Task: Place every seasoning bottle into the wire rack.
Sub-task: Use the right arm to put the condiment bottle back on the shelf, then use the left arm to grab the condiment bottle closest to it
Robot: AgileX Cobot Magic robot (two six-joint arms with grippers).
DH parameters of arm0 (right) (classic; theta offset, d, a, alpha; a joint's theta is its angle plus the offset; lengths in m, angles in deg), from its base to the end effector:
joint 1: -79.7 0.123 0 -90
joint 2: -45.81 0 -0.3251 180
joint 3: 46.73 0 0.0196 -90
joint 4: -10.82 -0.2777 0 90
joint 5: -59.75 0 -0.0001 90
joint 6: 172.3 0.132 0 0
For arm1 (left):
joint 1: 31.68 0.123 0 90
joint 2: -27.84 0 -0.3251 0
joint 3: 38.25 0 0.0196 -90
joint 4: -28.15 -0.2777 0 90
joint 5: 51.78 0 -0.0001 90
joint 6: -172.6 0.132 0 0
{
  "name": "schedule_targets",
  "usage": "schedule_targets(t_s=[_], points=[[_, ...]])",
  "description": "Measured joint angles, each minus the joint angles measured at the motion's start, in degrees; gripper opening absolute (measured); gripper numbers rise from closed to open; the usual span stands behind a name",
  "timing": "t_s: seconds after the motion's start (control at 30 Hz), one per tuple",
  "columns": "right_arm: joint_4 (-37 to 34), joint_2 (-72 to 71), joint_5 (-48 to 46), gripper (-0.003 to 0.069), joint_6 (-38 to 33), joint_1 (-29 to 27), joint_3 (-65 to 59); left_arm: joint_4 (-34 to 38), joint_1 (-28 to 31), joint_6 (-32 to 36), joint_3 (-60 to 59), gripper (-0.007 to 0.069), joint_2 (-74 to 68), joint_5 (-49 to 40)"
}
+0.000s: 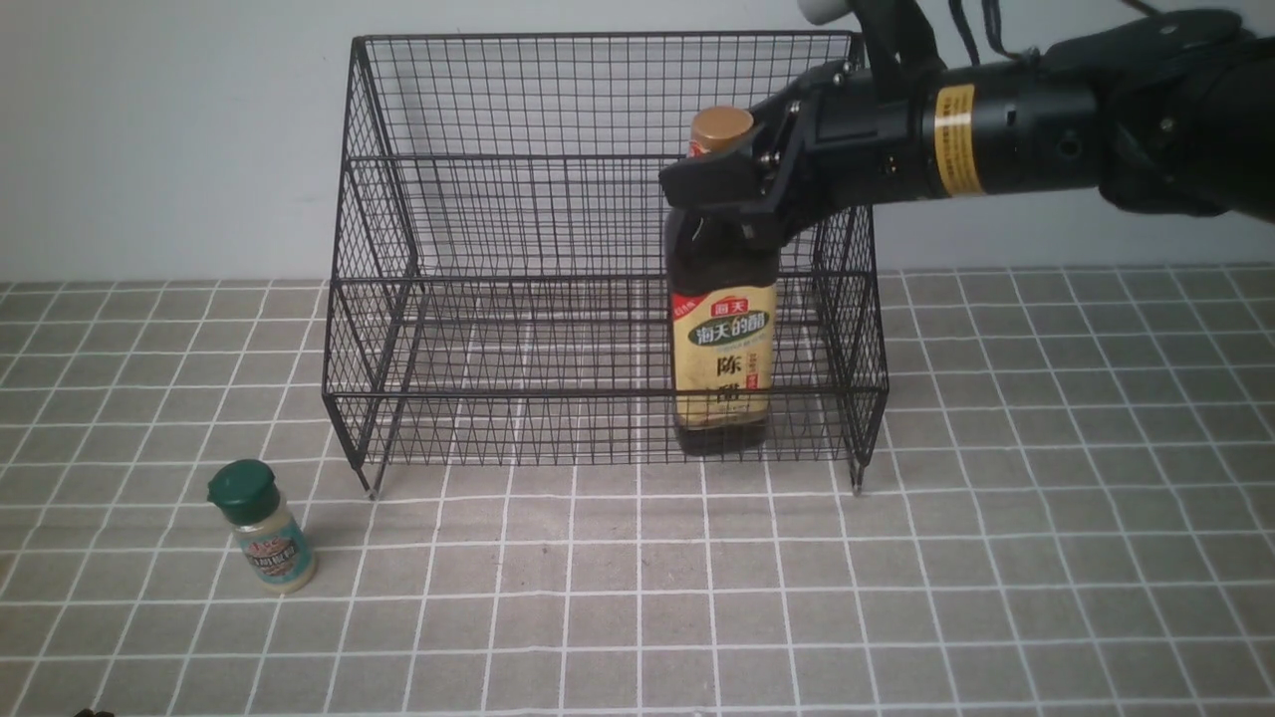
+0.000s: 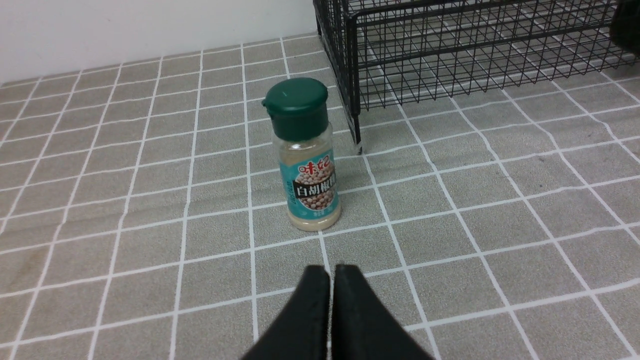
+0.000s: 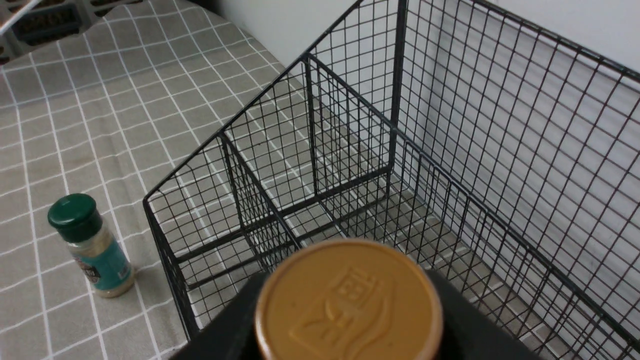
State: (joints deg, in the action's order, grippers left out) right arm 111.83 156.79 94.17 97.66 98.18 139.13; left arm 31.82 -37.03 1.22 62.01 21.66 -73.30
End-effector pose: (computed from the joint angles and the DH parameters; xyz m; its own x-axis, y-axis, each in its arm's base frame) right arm 0.4425 0.2250 0.3309 -0.1817 -0.2627 -0.9476 -0.8133 0.5818 -0.0053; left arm 0.0777 -0.0104 0.1577 -0.2860 0.1179 -0.9509 0.1421 0.9867 0.0796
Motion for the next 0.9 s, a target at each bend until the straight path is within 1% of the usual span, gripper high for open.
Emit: schedule_targets(t_s=[0.23,0.3,0.4,0.5,0.6,0.67,0.77,0.8,0.83,0.87,0.9], points=[[0.0,0.1,-1.3,0.0322,2.0,0.0,0.2,0.0,0.0,0.0,0.0,-0.0007,0.0,0.0],[0.0,-0.3,-1.2,0.0346,3.0,0.0,0.2,0.0,0.0,0.0,0.0,-0.0007,0.0,0.0],[0.0,-2.2,-0.6,0.0409,4.6,0.0,0.2,0.0,0.0,0.0,0.0,-0.0007,0.0,0.0],[0.0,-4.9,-0.1,0.0438,5.3,0.0,0.2,0.0,0.0,0.0,0.0,-0.0007,0.0,0.0],[0.0,-7.7,0.2,0.0440,5.4,0.0,0.2,0.0,0.0,0.0,0.0,-0.0007,0.0,0.0],[0.0,-9.8,0.2,0.0428,5.4,0.0,0.2,0.0,0.0,0.0,0.0,-0.0007,0.0,0.0],[0.0,-13.6,-0.7,0.0370,4.1,0.0,0.2,0.0,0.0,0.0,0.0,-0.0007,0.0,0.0],[0.0,-15.3,-2.2,0.0325,1.9,0.0,0.2,0.0,0.0,0.0,0.0,-0.0007,0.0,0.0],[0.0,-16.0,-3.4,0.0303,0.7,0.0,0.2,0.0,0.0,0.0,0.0,-0.0007,0.0,0.0],[0.0,-17.3,-4.7,0.0261,-1.9,0.0,0.2,0.0,0.0,0.0,0.0,-0.0007,0.0,0.0],[0.0,-18.7,-7.4,0.0205,-6.0,0.0,0.2,0.0,0.0,0.0,0.0,-0.0007,0.0,0.0]])
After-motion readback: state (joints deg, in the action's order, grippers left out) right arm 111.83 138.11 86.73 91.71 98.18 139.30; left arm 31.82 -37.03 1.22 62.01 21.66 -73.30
